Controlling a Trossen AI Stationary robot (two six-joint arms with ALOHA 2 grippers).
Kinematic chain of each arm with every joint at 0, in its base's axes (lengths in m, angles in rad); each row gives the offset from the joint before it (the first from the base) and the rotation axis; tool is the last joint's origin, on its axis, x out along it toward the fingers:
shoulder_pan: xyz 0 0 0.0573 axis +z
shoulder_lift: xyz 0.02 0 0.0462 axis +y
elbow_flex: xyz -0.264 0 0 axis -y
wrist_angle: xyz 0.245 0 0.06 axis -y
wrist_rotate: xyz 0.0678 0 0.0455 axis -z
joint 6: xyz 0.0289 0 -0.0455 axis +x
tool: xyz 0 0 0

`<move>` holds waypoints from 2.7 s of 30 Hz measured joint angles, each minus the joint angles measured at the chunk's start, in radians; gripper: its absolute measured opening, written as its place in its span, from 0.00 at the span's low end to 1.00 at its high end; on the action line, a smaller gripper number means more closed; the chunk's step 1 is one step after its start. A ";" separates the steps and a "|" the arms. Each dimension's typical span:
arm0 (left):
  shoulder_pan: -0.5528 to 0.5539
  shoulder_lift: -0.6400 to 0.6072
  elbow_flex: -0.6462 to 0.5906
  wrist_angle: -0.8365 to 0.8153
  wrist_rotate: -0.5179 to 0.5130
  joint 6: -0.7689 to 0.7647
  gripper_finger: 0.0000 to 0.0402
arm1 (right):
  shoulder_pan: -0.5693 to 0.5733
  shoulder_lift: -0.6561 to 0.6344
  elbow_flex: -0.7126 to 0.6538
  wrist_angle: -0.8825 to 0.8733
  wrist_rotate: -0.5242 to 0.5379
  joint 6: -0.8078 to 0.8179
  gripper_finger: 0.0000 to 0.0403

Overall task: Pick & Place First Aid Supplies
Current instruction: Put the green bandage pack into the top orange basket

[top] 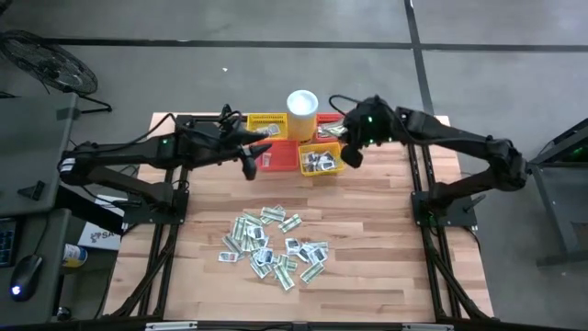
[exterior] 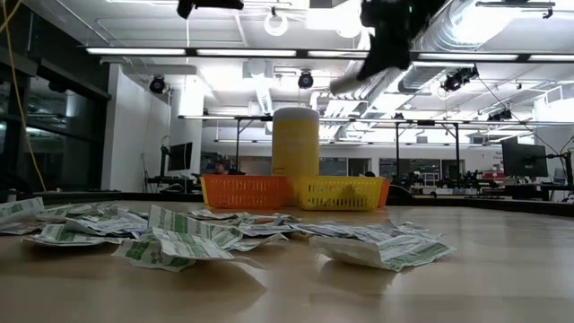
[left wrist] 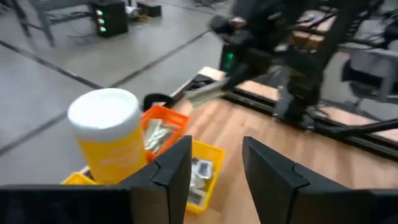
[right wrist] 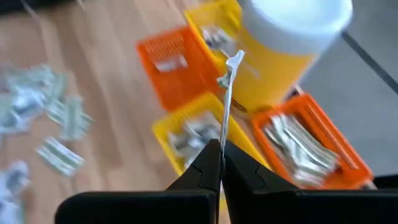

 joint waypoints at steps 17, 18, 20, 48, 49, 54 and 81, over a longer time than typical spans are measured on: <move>0.000 -0.017 0.000 -0.067 0.178 -0.107 0.35 | -0.433 0.356 0.000 0.112 -0.346 -0.548 0.00; 0.000 -0.017 0.000 -0.067 0.178 -0.107 0.35 | -0.445 0.379 0.000 0.123 -0.367 -0.561 0.00; 0.000 -0.017 0.000 -0.066 0.174 -0.112 0.35 | -0.461 0.422 0.000 0.139 -0.384 -0.588 0.00; 0.000 -0.016 0.000 -0.137 0.189 -0.199 0.35 | -0.438 0.508 -0.001 0.199 -0.250 -0.652 0.36; 0.000 -0.016 0.000 -0.152 0.193 -0.207 0.35 | -0.432 0.506 -0.001 0.191 -0.238 -0.646 0.39; 0.000 -0.016 0.000 -0.251 0.193 -0.247 0.35 | -0.402 0.441 -0.001 0.166 -0.162 -0.627 0.46; 0.000 -0.023 -0.628 -0.195 0.520 -0.856 0.35 | -0.220 0.037 0.000 -0.244 -0.061 -0.138 0.47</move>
